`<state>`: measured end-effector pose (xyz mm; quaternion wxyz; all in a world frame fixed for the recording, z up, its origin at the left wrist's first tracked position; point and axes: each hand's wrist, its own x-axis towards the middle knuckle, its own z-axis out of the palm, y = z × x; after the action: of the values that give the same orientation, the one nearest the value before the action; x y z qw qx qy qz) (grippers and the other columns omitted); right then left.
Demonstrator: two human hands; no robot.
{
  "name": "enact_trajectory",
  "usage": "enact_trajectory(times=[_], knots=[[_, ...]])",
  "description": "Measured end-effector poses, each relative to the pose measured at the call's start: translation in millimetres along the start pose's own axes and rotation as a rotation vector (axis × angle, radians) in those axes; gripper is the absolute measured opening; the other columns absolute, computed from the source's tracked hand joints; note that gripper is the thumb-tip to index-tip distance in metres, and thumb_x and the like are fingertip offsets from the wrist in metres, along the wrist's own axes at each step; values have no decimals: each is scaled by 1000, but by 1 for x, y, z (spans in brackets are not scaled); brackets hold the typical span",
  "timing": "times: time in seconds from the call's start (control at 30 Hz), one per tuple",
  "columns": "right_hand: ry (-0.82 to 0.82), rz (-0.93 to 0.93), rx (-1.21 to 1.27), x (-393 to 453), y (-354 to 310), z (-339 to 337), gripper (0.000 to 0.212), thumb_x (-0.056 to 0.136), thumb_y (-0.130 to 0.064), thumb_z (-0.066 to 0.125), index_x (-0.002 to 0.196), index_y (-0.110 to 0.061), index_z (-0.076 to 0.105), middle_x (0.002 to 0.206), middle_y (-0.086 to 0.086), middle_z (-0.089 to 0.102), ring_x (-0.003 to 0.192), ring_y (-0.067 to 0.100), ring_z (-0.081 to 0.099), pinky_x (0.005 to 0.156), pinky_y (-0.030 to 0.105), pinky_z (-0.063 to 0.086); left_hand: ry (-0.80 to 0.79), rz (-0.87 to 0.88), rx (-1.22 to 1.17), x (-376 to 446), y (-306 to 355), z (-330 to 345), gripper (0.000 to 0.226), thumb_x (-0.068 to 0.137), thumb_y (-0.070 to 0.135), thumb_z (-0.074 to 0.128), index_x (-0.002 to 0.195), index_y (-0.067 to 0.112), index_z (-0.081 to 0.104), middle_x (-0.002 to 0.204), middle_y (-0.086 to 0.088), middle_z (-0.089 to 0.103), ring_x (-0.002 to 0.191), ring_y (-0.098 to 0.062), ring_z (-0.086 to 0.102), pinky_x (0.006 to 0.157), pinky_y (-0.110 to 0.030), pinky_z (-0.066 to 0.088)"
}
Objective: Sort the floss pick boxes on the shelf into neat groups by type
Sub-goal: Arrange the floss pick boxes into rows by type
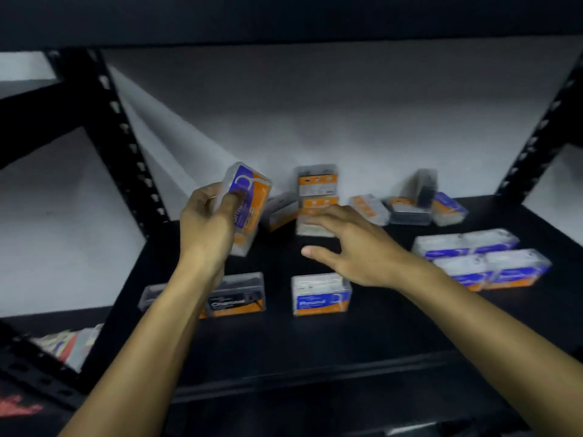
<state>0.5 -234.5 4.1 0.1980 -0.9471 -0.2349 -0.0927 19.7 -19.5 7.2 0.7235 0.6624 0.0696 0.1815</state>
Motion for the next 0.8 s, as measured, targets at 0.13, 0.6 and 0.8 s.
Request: enact_trajectory(times=[0.13, 0.6, 0.8], knots=[[137, 99, 14, -40, 29, 2, 45, 95, -34, 51, 138, -22, 46, 141, -5, 41, 132, 12, 36, 105, 37, 40, -136, 33, 50, -3, 2, 54, 21, 91, 19, 69, 111, 20, 65, 98, 4, 70, 82, -6, 68, 60, -18, 54], [-46, 1, -125, -115, 91, 57, 60, 98, -46, 31, 147, -12, 34, 158, 2, 23, 147, 12, 11, 115, 19, 5, -585, 196, 512, -10, -4, 186, 47, 84, 22, 79, 129, 20, 65, 119, 3, 69, 100, -13, 66, 81, -21, 50], [349, -84, -97, -124, 107, 5, 36, 96, -28, 53, 118, -3, 63, 126, 10, 61, 129, 22, 49, 109, 32, 38, -583, 198, 542, -12, -3, 203, 46, 86, 23, 76, 130, 19, 63, 118, 2, 66, 95, -14, 66, 70, -20, 50]])
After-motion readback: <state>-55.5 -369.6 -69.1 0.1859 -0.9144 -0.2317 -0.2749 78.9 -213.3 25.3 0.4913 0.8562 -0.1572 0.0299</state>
